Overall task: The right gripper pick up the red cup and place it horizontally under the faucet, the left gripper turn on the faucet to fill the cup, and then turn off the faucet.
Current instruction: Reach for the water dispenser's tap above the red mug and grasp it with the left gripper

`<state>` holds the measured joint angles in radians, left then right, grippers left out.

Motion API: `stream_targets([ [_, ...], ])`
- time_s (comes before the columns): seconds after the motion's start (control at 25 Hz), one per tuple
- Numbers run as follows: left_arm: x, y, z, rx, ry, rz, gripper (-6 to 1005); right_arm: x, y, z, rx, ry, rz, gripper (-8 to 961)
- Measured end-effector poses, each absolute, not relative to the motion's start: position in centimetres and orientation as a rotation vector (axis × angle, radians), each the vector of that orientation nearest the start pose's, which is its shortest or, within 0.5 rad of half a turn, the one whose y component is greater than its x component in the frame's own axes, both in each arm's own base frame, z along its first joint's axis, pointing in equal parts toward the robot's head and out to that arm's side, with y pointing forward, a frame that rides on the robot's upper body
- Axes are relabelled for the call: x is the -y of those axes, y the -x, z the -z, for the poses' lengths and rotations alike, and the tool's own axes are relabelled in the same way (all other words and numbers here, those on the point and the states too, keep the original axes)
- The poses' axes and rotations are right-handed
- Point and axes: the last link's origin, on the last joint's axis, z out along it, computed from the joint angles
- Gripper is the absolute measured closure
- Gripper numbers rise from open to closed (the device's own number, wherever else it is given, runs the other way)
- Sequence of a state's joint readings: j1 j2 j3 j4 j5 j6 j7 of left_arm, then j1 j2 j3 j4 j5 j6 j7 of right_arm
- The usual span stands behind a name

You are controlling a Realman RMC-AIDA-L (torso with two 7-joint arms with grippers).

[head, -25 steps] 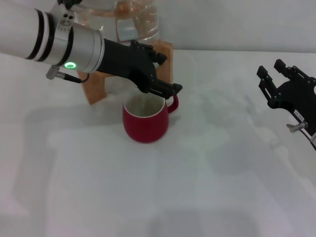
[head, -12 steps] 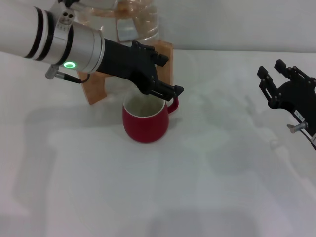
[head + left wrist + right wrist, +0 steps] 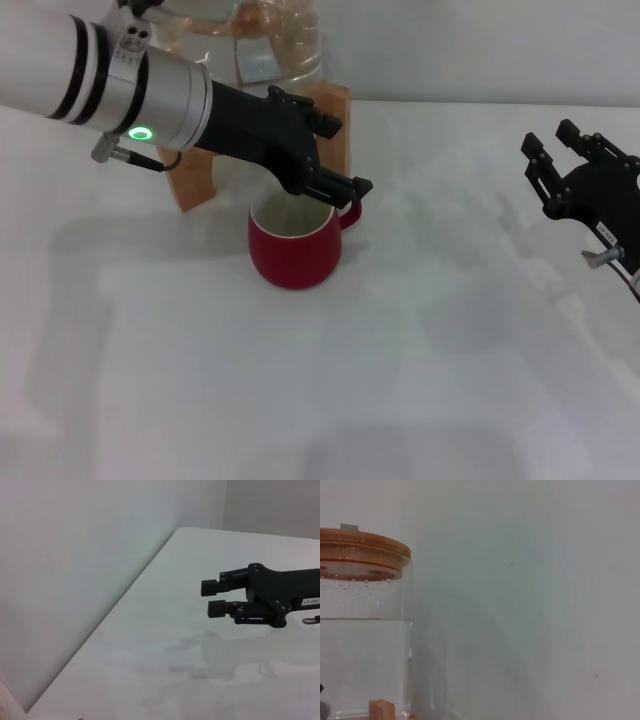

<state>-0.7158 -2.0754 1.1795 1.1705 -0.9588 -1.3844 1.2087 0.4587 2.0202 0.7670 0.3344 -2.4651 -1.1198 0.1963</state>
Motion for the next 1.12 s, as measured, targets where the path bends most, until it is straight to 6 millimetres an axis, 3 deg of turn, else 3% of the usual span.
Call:
stream_targets([
  [0.56,-40.5,11.5,-1.5,0.18,2.736,0.162,119,-34.5,-27.5,3.7,-0.427,1.859,-0.837,528],
  [1.12,-38.8,12.3,-3.4,0.225,2.652,0.348,119,-34.6,-27.6,3.7,-0.431,1.855,-0.829,527],
])
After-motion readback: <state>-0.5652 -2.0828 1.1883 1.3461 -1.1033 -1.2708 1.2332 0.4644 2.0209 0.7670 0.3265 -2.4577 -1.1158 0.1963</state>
